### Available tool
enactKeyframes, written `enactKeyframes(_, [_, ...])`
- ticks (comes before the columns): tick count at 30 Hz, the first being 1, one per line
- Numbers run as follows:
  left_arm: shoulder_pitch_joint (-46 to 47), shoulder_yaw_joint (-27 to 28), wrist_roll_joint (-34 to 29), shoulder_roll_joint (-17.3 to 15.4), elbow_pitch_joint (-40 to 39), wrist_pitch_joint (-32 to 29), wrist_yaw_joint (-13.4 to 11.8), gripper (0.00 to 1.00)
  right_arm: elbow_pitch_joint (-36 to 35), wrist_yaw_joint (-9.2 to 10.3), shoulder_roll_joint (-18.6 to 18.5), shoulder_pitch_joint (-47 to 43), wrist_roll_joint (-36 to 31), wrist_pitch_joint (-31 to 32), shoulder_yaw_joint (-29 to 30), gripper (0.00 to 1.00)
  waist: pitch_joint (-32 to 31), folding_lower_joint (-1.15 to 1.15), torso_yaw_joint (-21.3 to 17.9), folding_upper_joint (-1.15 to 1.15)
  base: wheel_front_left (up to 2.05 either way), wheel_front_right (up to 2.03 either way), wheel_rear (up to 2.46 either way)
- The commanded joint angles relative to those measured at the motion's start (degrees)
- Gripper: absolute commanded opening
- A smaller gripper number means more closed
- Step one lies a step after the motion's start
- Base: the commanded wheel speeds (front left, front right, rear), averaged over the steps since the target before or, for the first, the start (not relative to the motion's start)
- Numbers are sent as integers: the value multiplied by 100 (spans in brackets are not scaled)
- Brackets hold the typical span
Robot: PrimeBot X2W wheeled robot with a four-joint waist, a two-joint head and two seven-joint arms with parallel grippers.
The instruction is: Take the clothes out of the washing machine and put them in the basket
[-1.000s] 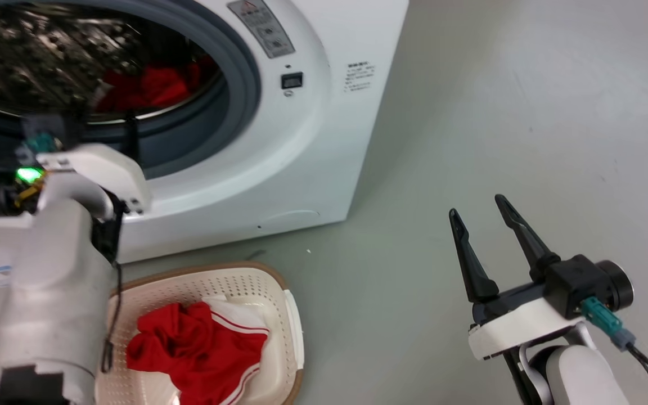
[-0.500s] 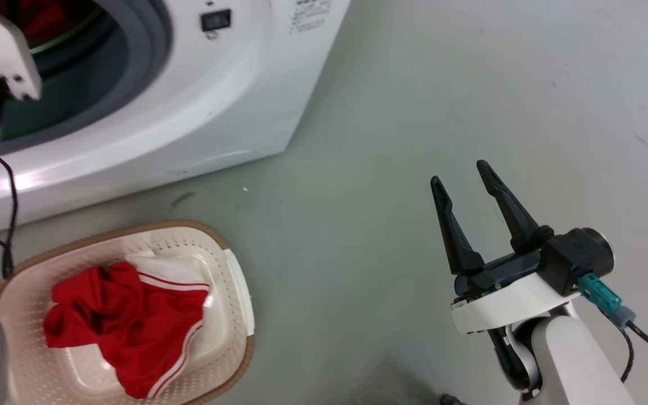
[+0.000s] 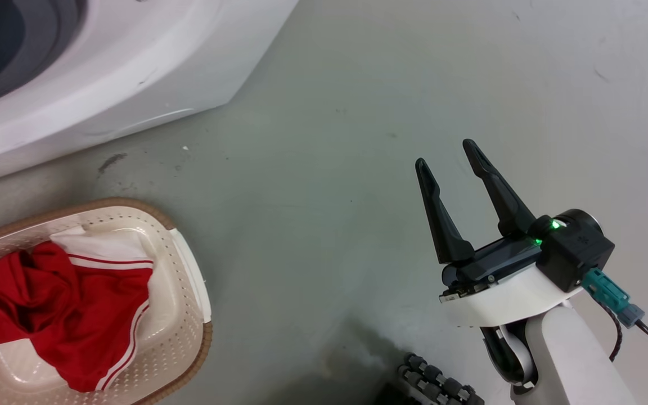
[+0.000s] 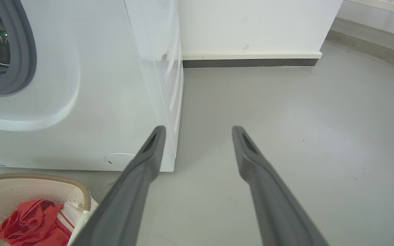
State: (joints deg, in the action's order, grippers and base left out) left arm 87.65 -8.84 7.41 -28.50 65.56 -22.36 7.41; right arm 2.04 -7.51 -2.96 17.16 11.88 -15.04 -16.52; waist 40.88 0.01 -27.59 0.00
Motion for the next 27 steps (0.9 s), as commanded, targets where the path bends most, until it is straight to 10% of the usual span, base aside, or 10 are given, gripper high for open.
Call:
enactKeyframes(1, [130,-81,60,-34,24,-243,9,100,-28,5,16,43,23,-17,-17,100,97,-1,-82,0,0,0,0])
enactKeyframes(11, [169,-362,408,-182,-21,-1633,6,98,-37,4,15,87,173,-18,-123,100,247,-1,-92,0,0,0,0])
enactKeyframes(13, [123,-367,414,-228,-143,-1611,0,0,-40,5,15,111,165,-17,-123,100,259,-1,-88,0,0,0,0])
enactKeyframes(27, [-529,-392,431,-304,-1151,-541,-414,0,41,4,15,184,39,-16,-14,100,12,-1,54,0,0,0,0])
